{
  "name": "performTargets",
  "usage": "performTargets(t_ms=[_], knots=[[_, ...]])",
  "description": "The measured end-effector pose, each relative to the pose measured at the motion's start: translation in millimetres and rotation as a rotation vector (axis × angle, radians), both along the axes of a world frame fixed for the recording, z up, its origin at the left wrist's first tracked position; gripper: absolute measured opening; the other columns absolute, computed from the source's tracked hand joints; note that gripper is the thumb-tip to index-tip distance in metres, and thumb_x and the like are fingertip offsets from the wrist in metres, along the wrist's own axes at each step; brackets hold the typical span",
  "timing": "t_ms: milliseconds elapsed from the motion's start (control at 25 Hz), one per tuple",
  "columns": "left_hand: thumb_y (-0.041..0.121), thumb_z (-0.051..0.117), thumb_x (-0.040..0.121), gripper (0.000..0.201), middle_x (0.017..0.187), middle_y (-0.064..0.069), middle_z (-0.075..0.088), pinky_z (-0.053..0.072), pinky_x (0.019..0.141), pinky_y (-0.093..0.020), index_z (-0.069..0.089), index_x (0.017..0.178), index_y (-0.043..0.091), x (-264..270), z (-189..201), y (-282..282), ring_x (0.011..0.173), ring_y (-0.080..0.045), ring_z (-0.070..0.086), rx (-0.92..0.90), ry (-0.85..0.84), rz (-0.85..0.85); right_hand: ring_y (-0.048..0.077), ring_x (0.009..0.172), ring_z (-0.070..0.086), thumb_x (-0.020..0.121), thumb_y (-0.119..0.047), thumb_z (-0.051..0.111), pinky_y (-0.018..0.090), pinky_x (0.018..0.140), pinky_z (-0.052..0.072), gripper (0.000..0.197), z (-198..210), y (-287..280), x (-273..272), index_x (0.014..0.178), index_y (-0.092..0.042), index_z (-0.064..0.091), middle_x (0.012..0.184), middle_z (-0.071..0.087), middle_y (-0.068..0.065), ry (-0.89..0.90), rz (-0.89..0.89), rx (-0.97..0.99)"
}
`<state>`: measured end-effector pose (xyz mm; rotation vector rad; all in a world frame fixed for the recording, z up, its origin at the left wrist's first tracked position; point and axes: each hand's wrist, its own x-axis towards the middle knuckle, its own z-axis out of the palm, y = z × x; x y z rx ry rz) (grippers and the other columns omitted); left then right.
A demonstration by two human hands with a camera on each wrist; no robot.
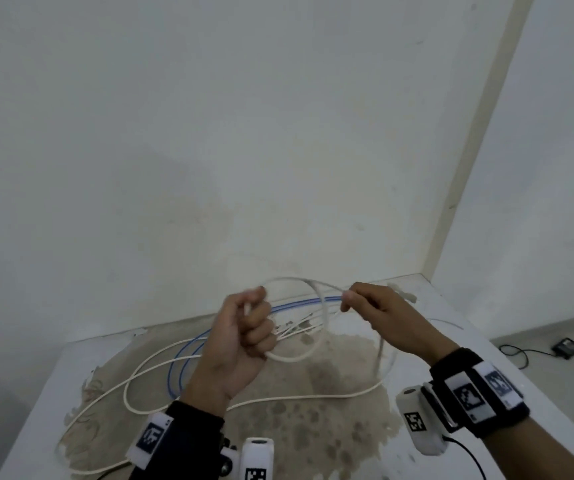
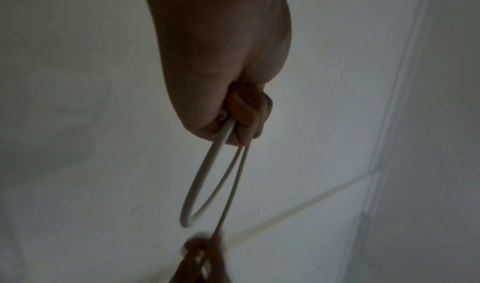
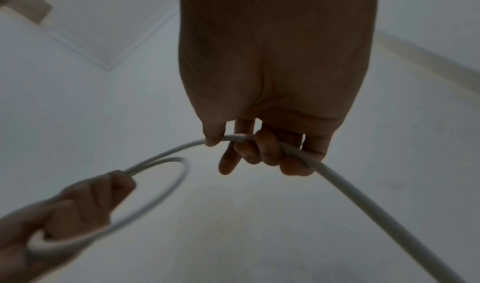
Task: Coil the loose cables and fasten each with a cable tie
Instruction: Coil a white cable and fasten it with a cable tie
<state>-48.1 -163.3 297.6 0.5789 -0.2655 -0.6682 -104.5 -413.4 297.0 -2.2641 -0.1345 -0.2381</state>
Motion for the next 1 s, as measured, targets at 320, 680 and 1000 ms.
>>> performTargets(t_ms=[320, 680, 1000], knots=[[0.035, 0.032, 0.102, 0.034, 0.051, 0.007, 0.023, 0.019, 0.035, -0.018, 0.049, 0.076, 0.021, 36.2, 17.0, -4.7, 0.038, -0.006, 0.014, -0.034, -0.041, 0.375, 0.003, 0.068, 0.057, 0.101, -0.054, 0.040, 0.028, 0.066, 0.049, 0.037, -15.2, -47.3, -26.2, 0.104, -0.033, 0.071, 0.082, 0.067, -0.017, 0.064, 0.163, -0.478], [0.033, 0.036, 0.102, 0.035, 0.056, -0.003, 0.053, 0.043, 0.041, -0.021, 0.053, 0.082, 0.010, -19.9, -12.1, -86.4, 0.042, -0.014, 0.054, 0.533, -0.212, 0.067, -0.005, 0.071, 0.051, 0.097, -0.036, 0.056, 0.017, 0.064, 0.040, 0.018, 49.7, -11.1, -41.5, 0.105, -0.035, 0.073, 0.083, 0.056, -0.019, -0.272, 0.328, -0.353], [0.029, 0.042, 0.098, 0.032, 0.046, 0.006, 0.033, 0.016, 0.034, -0.016, 0.063, 0.084, 0.011, -27.5, 0.9, -87.2, 0.032, -0.003, 0.018, 0.091, 0.027, -0.165, 0.006, 0.082, 0.063, 0.105, -0.030, 0.046, 0.020, 0.075, 0.047, 0.026, 12.2, -33.7, -16.9, 0.109, -0.032, 0.071, 0.090, 0.070, -0.006, -0.160, -0.003, 0.132]])
